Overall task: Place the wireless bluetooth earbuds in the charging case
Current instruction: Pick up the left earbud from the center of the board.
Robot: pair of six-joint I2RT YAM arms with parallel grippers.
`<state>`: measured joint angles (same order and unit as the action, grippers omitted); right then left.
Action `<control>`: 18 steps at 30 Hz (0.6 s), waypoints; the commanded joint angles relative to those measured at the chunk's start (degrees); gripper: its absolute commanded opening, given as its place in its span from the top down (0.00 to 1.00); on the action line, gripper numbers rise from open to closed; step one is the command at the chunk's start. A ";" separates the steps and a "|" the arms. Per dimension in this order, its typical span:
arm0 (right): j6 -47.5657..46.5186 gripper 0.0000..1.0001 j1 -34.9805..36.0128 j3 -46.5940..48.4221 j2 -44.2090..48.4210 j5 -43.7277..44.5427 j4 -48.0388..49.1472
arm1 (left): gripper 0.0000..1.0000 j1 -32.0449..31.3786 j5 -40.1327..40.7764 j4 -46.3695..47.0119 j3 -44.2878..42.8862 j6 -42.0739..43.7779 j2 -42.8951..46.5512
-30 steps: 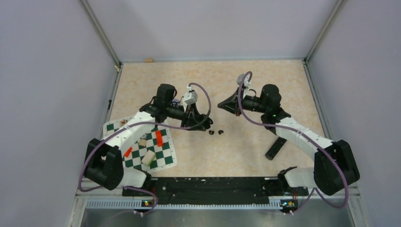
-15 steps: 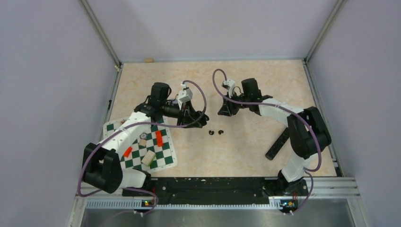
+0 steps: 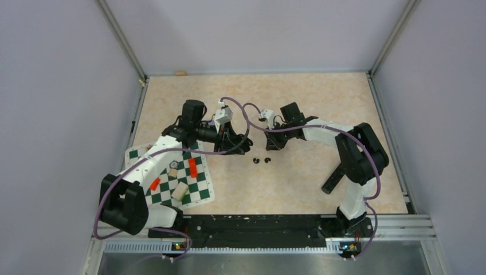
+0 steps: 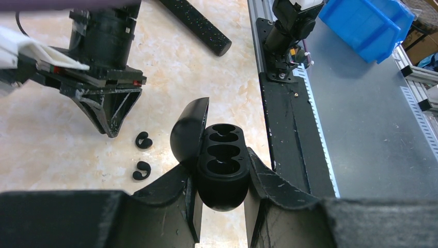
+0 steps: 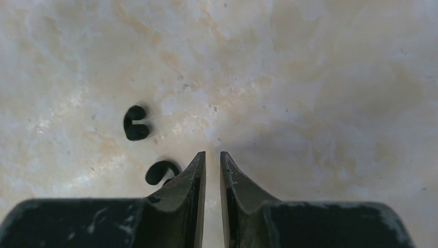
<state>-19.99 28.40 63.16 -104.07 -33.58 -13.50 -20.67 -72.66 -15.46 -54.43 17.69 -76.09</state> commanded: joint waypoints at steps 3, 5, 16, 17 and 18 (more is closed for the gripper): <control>-2.48 0.86 0.65 3.58 -3.00 5.23 -3.46 | 1.00 0.19 -1.96 2.01 -1.29 -0.29 2.45; -3.20 0.86 0.61 3.94 -3.67 3.74 -4.94 | 1.00 0.23 -2.19 2.10 -1.29 -0.38 2.49; -8.83 0.93 1.13 6.01 -3.04 -7.59 -13.38 | 1.00 0.24 -2.95 2.87 -1.29 -1.14 2.40; -8.55 0.92 1.13 5.93 -2.57 -7.87 -12.75 | 1.00 0.20 -2.99 2.91 -1.29 -1.28 2.48; -8.14 0.91 1.14 5.94 -1.95 -8.12 -12.13 | 1.00 0.19 -3.01 2.97 -1.29 -1.38 2.65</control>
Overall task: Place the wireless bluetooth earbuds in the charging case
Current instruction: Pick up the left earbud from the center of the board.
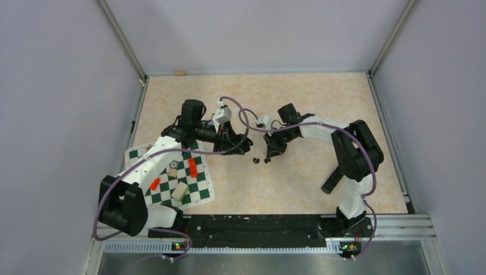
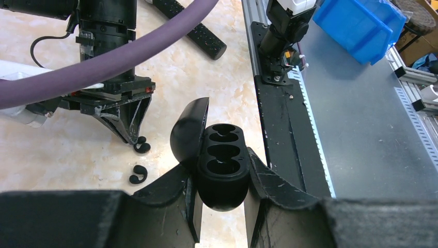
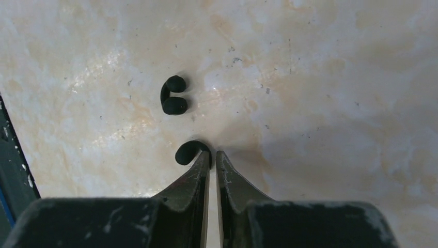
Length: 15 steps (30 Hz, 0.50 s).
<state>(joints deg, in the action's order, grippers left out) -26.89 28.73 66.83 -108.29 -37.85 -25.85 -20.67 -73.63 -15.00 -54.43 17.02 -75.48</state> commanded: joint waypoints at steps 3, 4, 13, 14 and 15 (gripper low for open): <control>0.62 0.88 0.85 1.48 4.07 -6.19 3.24 | 1.00 0.23 -2.12 2.46 -1.60 -0.85 2.38; 1.36 0.88 0.99 0.80 4.71 -7.08 4.51 | 1.00 0.25 -2.07 2.23 -1.82 -0.84 2.57; 3.78 0.67 3.35 -0.60 5.72 -14.61 6.88 | 1.00 1.12 -1.37 -0.01 -3.11 0.69 3.86; 3.58 0.64 3.57 -0.53 5.22 -14.43 6.60 | 1.00 1.07 -1.27 -0.26 -3.24 0.80 3.89; 3.48 0.61 3.79 -0.42 4.68 -14.23 6.33 | 1.00 1.09 -1.14 -0.59 -3.49 0.98 3.79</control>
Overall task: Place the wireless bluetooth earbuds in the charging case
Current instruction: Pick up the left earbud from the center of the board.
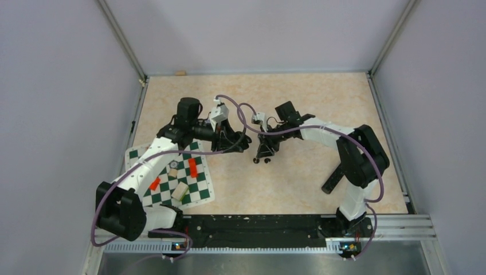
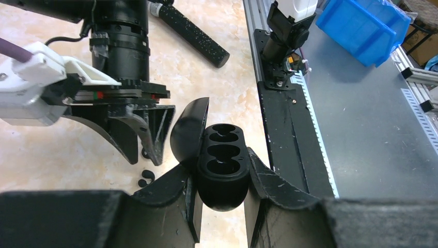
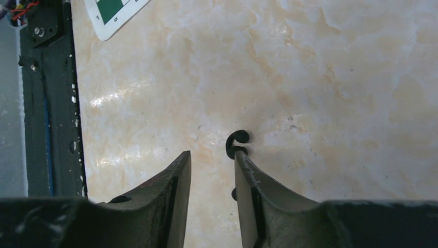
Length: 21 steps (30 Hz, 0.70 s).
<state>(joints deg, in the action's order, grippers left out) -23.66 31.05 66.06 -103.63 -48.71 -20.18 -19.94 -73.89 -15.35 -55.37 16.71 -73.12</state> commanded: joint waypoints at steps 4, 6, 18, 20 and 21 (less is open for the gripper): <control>0.34 0.57 2.14 0.88 -2.03 -2.98 -0.02 | 1.00 0.51 -0.73 -2.38 -3.67 2.73 1.60; 0.46 0.57 2.41 1.12 -2.46 -2.52 -0.10 | 1.00 0.43 -0.67 -2.49 -3.69 2.84 1.92; 2.43 0.55 3.14 1.87 -4.96 1.23 0.85 | 1.00 0.51 -0.58 -5.32 -4.96 5.10 2.31; 2.49 0.55 3.19 1.96 -5.24 1.86 0.90 | 1.00 0.44 -0.58 -5.33 -4.99 5.21 2.28; 2.49 0.56 3.15 1.96 -5.42 2.02 0.86 | 1.00 0.50 -0.61 -5.30 -5.01 5.26 2.27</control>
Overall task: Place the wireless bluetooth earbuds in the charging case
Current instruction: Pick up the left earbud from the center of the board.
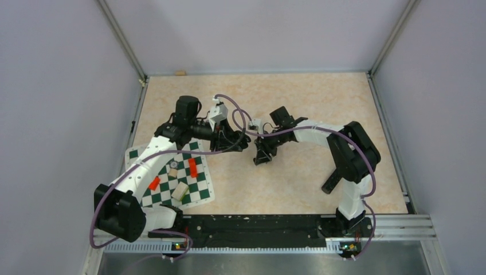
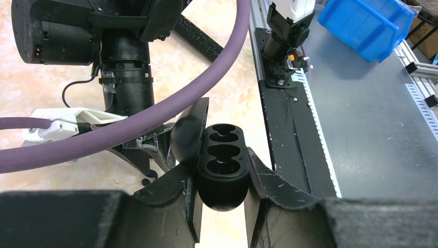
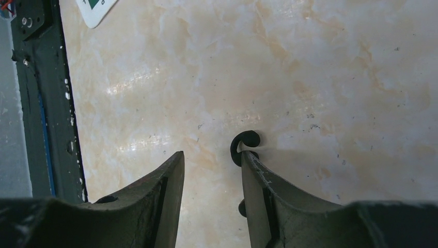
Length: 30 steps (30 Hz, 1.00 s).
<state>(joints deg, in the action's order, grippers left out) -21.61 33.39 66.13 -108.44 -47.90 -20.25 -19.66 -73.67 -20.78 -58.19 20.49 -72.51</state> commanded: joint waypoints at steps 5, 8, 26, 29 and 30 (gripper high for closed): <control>0.76 0.56 0.91 1.83 -0.96 0.31 1.33 | 1.00 0.15 -0.87 0.09 -2.10 1.54 1.43; 0.45 0.56 1.07 1.85 -1.02 0.52 1.27 | 1.00 0.15 -0.83 0.12 -1.93 1.64 1.32; -4.93 0.59 2.43 1.94 -1.99 6.83 -0.14 | 1.00 0.20 -0.73 0.28 -1.75 1.09 1.41; -6.03 0.60 2.39 1.61 -1.23 7.82 -0.14 | 1.00 0.15 -0.68 0.31 -1.73 1.04 1.44; -6.36 0.60 2.39 1.50 -1.10 8.06 -0.14 | 1.00 0.18 -0.66 0.30 -1.67 0.99 1.45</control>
<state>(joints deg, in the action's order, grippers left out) -25.47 34.87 67.18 -109.58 -41.78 -19.09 -19.66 -73.65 -21.17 -58.19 21.12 -72.51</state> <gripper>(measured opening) 0.405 0.345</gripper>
